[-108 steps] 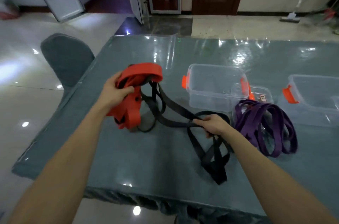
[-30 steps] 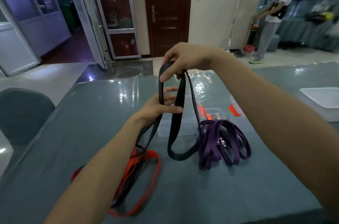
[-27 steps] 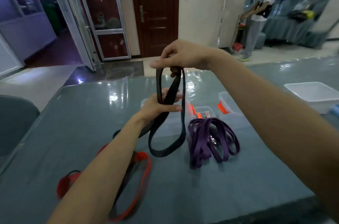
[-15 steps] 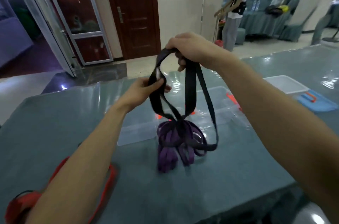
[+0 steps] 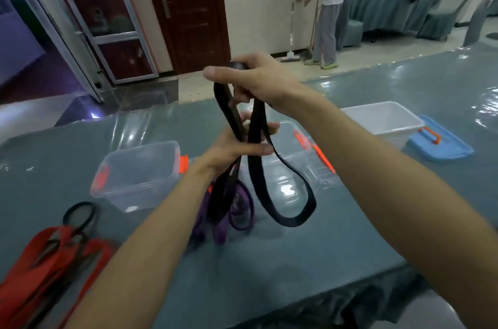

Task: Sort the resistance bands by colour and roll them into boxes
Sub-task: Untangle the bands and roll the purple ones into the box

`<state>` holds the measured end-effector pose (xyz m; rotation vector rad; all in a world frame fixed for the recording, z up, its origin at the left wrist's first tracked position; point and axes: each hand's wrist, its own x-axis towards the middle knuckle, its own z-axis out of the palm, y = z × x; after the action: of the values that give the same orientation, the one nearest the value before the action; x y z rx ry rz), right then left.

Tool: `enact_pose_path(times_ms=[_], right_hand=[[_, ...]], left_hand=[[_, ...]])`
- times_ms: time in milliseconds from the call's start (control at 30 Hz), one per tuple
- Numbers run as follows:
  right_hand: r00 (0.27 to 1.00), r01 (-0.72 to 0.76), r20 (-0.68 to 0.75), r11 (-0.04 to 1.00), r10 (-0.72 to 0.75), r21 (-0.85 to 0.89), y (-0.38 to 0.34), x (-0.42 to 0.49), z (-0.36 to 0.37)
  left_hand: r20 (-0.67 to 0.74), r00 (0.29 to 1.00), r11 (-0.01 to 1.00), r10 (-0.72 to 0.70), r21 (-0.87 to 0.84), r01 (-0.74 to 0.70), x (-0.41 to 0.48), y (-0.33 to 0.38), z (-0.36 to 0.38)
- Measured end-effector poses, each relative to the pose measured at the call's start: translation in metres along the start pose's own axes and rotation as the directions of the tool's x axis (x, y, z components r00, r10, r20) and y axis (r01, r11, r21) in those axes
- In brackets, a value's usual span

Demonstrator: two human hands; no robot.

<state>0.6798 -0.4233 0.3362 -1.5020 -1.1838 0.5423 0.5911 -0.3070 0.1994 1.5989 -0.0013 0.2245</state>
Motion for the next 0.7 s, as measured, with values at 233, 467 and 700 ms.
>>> enact_pose_path(times_ms=[233, 467, 700], right_hand=[[0.871, 0.035, -0.462, 0.916, 0.169, 0.400, 0.056, -0.021, -0.105], [0.410, -0.795, -0.598, 0.591, 0.689, 0.135, 0.282, -0.207, -0.140], [0.753, -0.434, -0.423, 0.864, 0.504, 0.256, 0.302, -0.204, -0.110]], left_hand=[[0.159, 0.942, 0.952, -0.295, 0.138, 0.275, 0.031, -0.064, 0.040], [0.150, 0.917, 0.928, -0.371, 0.097, 0.360, 0.104, -0.081, 0.048], [0.224, 0.833, 0.845, -0.506, 0.323, 0.426, 0.151, -0.119, 0.126]])
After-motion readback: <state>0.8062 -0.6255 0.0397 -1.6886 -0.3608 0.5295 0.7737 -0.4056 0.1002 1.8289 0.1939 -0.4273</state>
